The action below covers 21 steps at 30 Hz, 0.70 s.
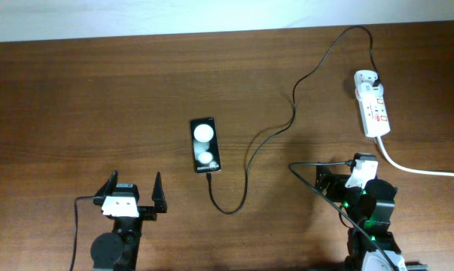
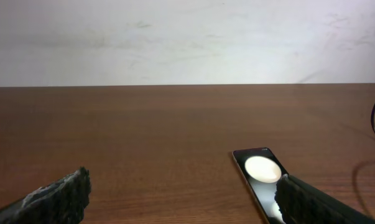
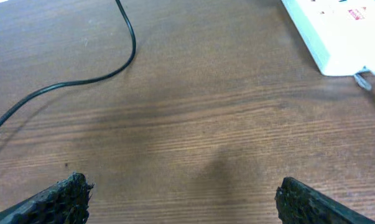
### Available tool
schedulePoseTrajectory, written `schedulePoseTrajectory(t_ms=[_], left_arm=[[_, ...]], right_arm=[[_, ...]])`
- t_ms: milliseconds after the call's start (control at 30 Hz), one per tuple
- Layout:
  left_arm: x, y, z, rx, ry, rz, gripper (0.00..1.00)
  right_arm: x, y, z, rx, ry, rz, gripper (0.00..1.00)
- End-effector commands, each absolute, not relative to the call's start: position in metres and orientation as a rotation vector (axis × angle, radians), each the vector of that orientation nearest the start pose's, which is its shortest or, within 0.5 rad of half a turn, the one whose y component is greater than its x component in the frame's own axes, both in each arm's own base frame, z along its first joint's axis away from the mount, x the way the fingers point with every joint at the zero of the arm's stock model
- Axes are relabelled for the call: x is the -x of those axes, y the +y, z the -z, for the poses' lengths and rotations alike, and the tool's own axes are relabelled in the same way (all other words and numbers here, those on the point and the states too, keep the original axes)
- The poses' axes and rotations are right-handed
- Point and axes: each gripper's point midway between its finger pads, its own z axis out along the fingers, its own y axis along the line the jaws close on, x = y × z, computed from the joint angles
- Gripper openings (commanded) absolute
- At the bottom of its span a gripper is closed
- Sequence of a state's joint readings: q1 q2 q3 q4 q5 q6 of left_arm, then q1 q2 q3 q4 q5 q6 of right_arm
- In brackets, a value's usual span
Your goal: Plug charger to phone and switch on socket
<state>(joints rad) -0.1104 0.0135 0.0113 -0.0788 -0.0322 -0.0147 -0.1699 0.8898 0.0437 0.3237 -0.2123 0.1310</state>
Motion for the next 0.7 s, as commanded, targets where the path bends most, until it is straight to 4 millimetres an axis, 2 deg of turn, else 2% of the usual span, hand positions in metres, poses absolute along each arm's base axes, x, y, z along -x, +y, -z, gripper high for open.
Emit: schedulePoseTrajectory(t_ms=[0, 100, 267, 567, 667], left_arm=[[-0.245, -0.023, -0.156, -0.073, 1.65, 0.063, 0.99], [-0.245, -0.023, -0.156, -0.073, 1.65, 0.063, 0.99], [-0.245, -0.023, -0.156, -0.073, 1.65, 0.063, 0.99], [-0.245, -0.023, -0.156, -0.073, 1.65, 0.063, 0.99], [-0.245, -0.023, -0.156, -0.073, 1.65, 0.063, 0.99]], right_arm=[[-0.264, -0.007, -0.044, -0.183, 2.092, -0.201, 0.99], [-0.26, -0.007, -0.037, -0.193, 2.128, -0.201, 0.99], [-0.253, -0.007, -0.038, -0.177, 2.139, -0.187, 0.99], [-0.242, -0.005, -0.052, -0.162, 2.099, -0.175, 0.99], [-0.244, 0.004, -0.059, -0.115, 2.07, -0.197, 0.99]])
